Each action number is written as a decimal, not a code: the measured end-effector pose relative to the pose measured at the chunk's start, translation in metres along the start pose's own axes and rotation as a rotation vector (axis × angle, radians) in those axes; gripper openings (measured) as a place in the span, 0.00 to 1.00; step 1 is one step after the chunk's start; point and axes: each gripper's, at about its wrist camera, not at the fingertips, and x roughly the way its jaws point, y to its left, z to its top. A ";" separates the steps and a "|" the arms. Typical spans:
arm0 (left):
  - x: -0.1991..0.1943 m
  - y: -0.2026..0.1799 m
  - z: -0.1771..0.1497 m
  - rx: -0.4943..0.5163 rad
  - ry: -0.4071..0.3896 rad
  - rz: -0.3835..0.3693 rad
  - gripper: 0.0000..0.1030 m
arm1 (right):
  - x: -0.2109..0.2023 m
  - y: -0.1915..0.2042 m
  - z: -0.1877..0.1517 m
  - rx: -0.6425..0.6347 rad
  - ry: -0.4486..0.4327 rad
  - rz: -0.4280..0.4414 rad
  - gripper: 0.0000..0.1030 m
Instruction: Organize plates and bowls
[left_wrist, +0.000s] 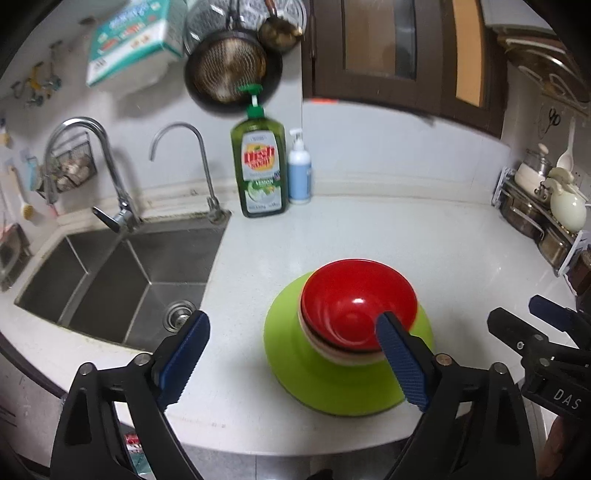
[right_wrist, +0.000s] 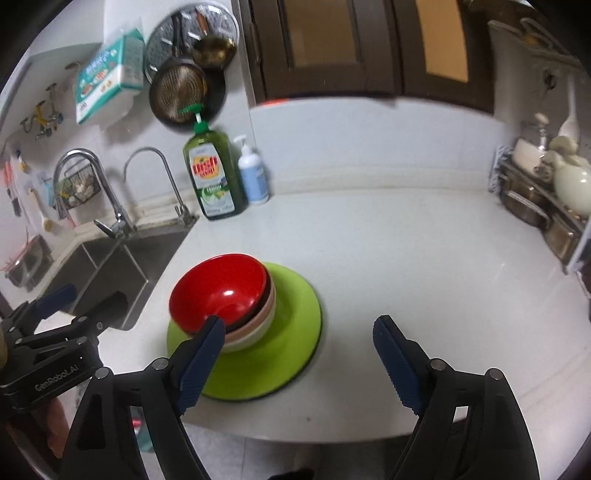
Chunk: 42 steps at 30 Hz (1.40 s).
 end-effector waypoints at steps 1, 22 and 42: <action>-0.011 -0.001 -0.006 -0.002 -0.024 0.007 0.95 | -0.008 0.000 -0.005 -0.002 -0.019 -0.003 0.83; -0.149 -0.018 -0.077 0.059 -0.153 0.012 1.00 | -0.154 0.000 -0.084 0.027 -0.145 -0.056 0.87; -0.173 -0.018 -0.091 0.099 -0.176 -0.013 1.00 | -0.180 0.014 -0.105 0.017 -0.175 -0.100 0.87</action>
